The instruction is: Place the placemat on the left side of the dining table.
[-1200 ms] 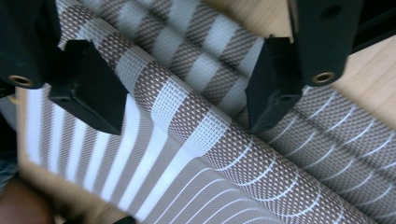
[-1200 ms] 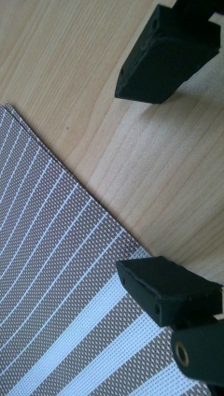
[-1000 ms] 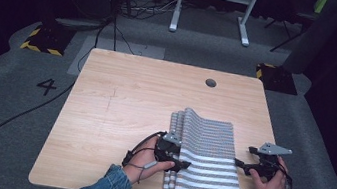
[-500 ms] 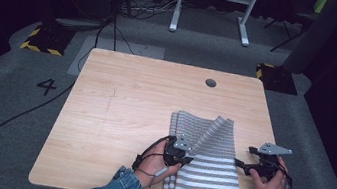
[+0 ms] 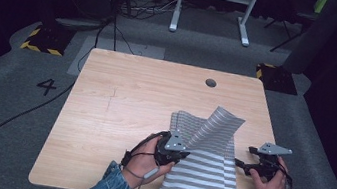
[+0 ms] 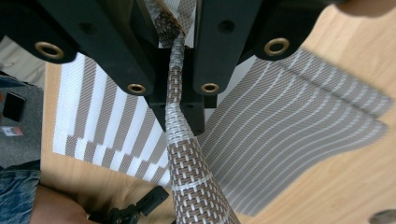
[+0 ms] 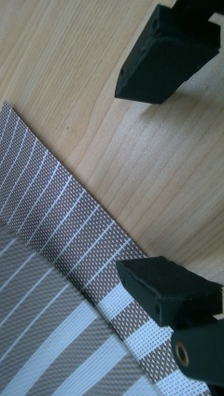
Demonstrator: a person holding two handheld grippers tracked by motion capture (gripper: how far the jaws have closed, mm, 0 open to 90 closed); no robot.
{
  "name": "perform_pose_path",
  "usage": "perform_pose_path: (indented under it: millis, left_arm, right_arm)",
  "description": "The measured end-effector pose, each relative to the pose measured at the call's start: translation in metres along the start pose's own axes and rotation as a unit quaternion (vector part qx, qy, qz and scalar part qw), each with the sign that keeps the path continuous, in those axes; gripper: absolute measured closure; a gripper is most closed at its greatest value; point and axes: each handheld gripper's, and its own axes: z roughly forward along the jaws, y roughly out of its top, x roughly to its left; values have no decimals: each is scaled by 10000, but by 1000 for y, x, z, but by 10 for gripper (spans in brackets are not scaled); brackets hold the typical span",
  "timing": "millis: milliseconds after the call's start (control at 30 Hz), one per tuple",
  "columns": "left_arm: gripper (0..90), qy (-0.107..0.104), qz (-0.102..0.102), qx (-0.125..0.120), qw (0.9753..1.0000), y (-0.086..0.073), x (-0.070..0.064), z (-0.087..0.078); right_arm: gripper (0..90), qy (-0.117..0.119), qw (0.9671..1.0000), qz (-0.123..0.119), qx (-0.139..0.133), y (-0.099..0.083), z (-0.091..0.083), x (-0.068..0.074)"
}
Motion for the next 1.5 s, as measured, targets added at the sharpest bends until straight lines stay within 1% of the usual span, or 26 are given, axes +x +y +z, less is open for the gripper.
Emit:
perform_pose_path:
  millis: [33,67,100,133,167,233,300,367,400,500,533,600,633,667,700,800,867,967,1100,1200,1267,1333,1400,1433,1467,1500]
  left_arm:
    - [887,0,10,-49,10000,1,1,-5]
    - [886,1,44,-39,10000,2,1,-10]
    - [886,-13,53,5,10000,2,1,-13]
    - [886,-29,160,98,9998,3,1,-17]
    - [886,-23,212,148,9997,4,1,-20]
    - [886,-18,222,192,9996,6,0,-25]
    - [886,-33,197,178,9996,6,2,-31]
    - [886,-8,170,118,9998,5,4,-38]
    - [886,10,77,32,10000,4,4,-41]
    - [887,142,81,-46,9999,1,8,-57]
    - [886,194,97,-117,9997,-1,9,-63]
    - [886,240,216,-193,9993,-5,10,-72]
    - [886,255,244,-196,9992,-6,12,-76]
    - [886,258,195,-217,9992,-8,12,-79]
    - [886,314,195,-209,9991,-9,14,-84]
    - [885,396,86,-237,9989,-15,19,-95]
    - [886,456,-24,-287,9985,-19,23,-103]
    - [885,632,-120,-349,9973,-27,29,-115]
    - [885,780,-182,-296,9963,-38,36,-124]
    - [884,751,-191,-270,9966,-43,42,-130]
    - [883,680,-259,-297,9969,-47,46,-135]
    - [883,663,-337,-280,9968,-51,50,-138]
    - [882,627,-442,-259,9967,-58,57,-141]
    - [883,660,-504,-212,9963,-61,60,-142]
    - [883,703,-514,-181,9960,-63,63,-142]
    - [883,688,-611,-150,9956,-67,67,-141]
  right_arm:
    - [150,0,10000,6,-15,0,0,0]
    - [150,0,10000,6,-15,0,0,0]
    - [150,1,10000,5,-16,0,0,0]
    - [150,3,10000,6,-15,0,0,0]
    - [150,3,10000,5,-14,0,0,0]
    - [150,14,10000,6,8,0,0,0]
    - [150,13,10000,14,-11,0,0,0]
    - [150,12,10000,9,-1,0,0,0]
    - [150,13,10000,13,-9,0,0,0]
    - [150,19,10000,18,2,0,0,0]
    - [150,22,10000,14,3,0,0,0]
    - [150,24,10000,10,2,0,0,0]
    - [150,23,10000,8,2,0,0,0]
    - [149,22,10000,10,2,0,0,0]
    - [150,20,10000,9,2,0,0,0]
    - [150,21,10000,7,3,0,0,0]
    - [150,22,10000,9,2,0,0,0]
    - [150,33,10000,17,0,1,0,-1]
    - [150,41,10000,-10,14,1,1,-1]
    - [150,40,10000,12,1,1,1,-1]
    - [150,39,10000,13,-1,1,1,-1]
    - [150,39,10000,15,0,1,1,-1]
    - [150,39,10000,12,1,1,1,-1]
    - [150,38,10000,13,1,1,1,-1]
    - [150,36,10000,15,-2,1,1,-1]
    - [150,32,10000,9,8,1,1,-1]
